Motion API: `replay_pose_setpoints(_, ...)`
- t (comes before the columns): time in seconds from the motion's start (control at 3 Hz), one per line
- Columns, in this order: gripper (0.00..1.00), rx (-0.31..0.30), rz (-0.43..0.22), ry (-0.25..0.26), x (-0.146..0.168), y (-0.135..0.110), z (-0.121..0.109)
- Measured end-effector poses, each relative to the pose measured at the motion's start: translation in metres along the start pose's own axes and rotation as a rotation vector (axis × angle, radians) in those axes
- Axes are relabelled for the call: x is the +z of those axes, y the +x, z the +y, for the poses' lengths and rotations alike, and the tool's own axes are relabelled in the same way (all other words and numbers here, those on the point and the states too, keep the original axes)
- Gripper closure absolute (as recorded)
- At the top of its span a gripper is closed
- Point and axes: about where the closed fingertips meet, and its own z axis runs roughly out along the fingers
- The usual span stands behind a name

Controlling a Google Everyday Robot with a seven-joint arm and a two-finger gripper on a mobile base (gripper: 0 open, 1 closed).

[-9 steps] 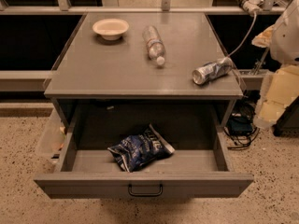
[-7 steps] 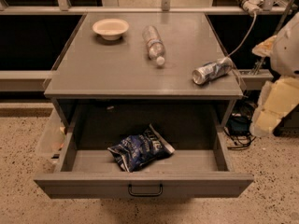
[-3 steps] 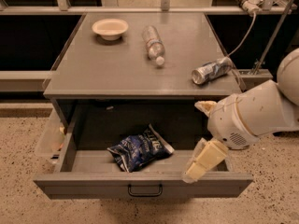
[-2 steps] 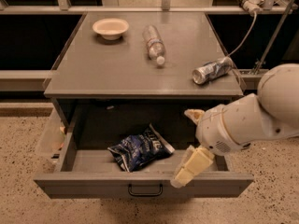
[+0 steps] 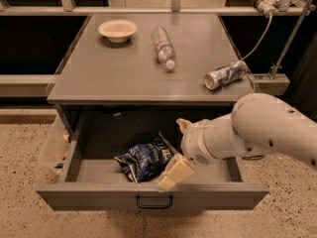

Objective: Pick blue chip bag from top drawer and place on counter

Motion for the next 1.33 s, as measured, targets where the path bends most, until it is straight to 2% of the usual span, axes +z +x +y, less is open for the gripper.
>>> replay_pose_setpoints(0.33,0.0,-0.007,-0.022,0.059,0.025,-0.014,-0.019)
replay_pose_setpoints(0.67,0.0,-0.01,-0.029,0.077,0.026,-0.017,-0.024)
replay_pose_setpoints(1.0,0.0,0.035,-0.02,0.111,0.024,-0.006,-0.024)
replay_pose_setpoints(1.33,0.0,0.045,-0.039,0.136,0.034,-0.007,-0.028)
